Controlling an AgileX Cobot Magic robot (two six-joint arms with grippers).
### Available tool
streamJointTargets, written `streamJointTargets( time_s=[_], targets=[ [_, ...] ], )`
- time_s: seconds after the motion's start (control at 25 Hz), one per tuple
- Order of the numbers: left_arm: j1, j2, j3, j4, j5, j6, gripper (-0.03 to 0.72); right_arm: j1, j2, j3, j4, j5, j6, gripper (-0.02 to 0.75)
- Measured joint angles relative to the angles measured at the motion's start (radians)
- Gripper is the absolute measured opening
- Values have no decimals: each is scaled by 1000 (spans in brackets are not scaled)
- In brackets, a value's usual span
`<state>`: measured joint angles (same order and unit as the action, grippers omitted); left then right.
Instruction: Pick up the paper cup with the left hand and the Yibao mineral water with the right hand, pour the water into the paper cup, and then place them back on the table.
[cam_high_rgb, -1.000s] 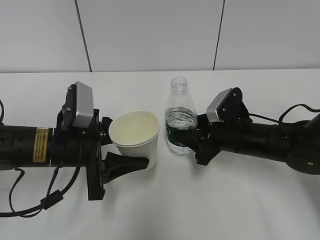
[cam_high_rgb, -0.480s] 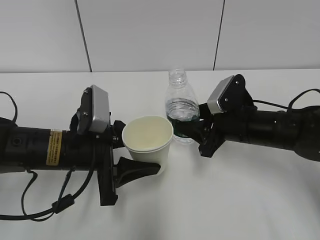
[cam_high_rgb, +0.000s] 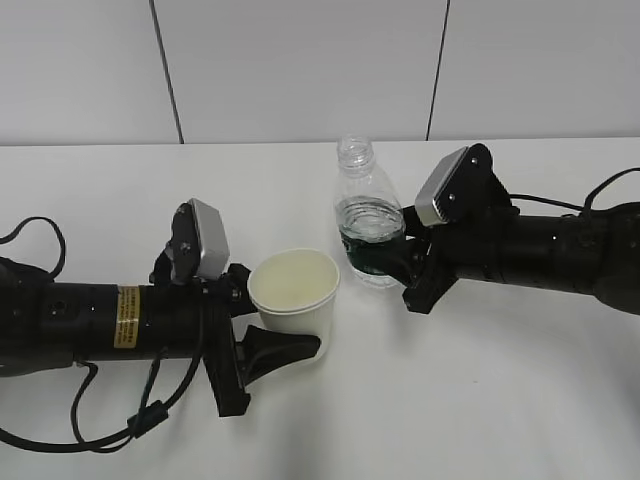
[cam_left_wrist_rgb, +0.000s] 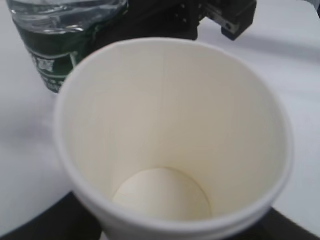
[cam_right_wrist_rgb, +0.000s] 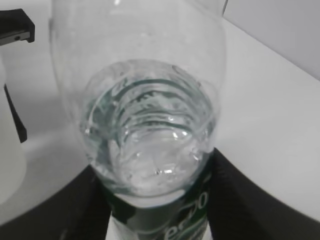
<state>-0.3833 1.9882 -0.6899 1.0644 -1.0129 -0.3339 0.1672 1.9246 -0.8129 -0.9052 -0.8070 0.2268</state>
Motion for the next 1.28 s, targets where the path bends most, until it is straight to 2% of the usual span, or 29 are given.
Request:
streamJointTargets(
  time_s=[0.4, 1.28],
  targets=[
    [0, 2, -4, -16, -32, 3, 431, 0, -37, 0, -44, 102, -44, 382],
    [0, 2, -62, -42, 27, 3, 431, 0, -71, 0, -76, 132, -197, 382]
  ],
)
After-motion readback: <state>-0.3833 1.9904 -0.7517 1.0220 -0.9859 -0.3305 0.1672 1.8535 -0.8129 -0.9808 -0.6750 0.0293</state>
